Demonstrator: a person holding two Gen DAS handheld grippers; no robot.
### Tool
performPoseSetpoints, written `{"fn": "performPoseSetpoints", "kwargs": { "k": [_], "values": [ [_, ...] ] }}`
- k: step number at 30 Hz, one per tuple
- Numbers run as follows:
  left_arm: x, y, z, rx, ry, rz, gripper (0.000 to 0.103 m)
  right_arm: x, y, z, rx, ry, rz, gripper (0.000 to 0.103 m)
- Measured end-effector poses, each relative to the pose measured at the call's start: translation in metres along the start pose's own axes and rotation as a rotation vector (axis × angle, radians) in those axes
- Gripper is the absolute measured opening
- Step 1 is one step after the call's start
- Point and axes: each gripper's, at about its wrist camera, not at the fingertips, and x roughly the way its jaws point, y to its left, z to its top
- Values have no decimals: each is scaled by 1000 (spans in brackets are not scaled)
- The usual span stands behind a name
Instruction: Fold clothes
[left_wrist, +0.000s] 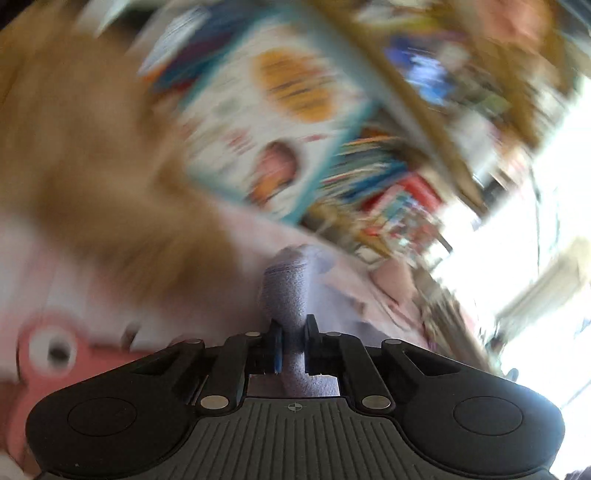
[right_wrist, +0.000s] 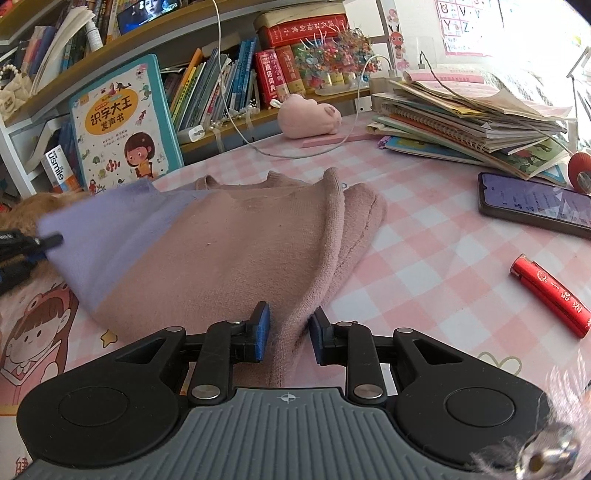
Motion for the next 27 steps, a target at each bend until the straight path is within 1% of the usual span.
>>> {"fn": "performPoseSetpoints", "kwargs": {
  "k": [1, 2, 6, 7, 8, 11, 14, 17, 19, 22, 23, 26, 27],
  "values": [
    [1, -2, 1, 16, 2, 4, 10, 0, 0, 0, 2, 0, -2, 25],
    [3, 1, 1, 5, 11, 8, 10, 1, -1, 0, 7, 1, -3, 27],
    [18, 31, 3, -163, 91, 23, 14, 1, -4, -1, 22, 2, 1, 28],
    [21, 38, 2, -203, 107, 22, 18, 1, -4, 0, 21, 3, 0, 28],
    [23, 41, 1, -222, 113, 20, 24, 1, -4, 0, 20, 4, 0, 28],
    [30, 44, -2, -246, 118, 10, 34, 2, -2, 1, 12, 4, -8, 29],
    [37, 46, -4, -258, 122, 2, 35, 3, 0, 0, 6, 1, -15, 29],
    [41, 41, -2, -246, 114, 10, 35, 3, -1, 1, 8, 1, -15, 29],
    [44, 42, -2, -251, 110, 1, 35, 4, 0, 1, 7, -1, -18, 29],
    [48, 45, -1, -266, 116, -17, 30, 4, 2, 0, 4, -6, -25, 30],
    [50, 45, 0, -258, 126, -14, 23, 5, 3, 0, 3, -6, -27, 30],
    [54, 42, 3, -219, 146, -6, 15, 6, 5, 1, 0, -8, -35, 31],
    [53, 41, 4, -209, 145, -10, 15, 7, 6, 1, -2, -8, -39, 31]
  ]
}}
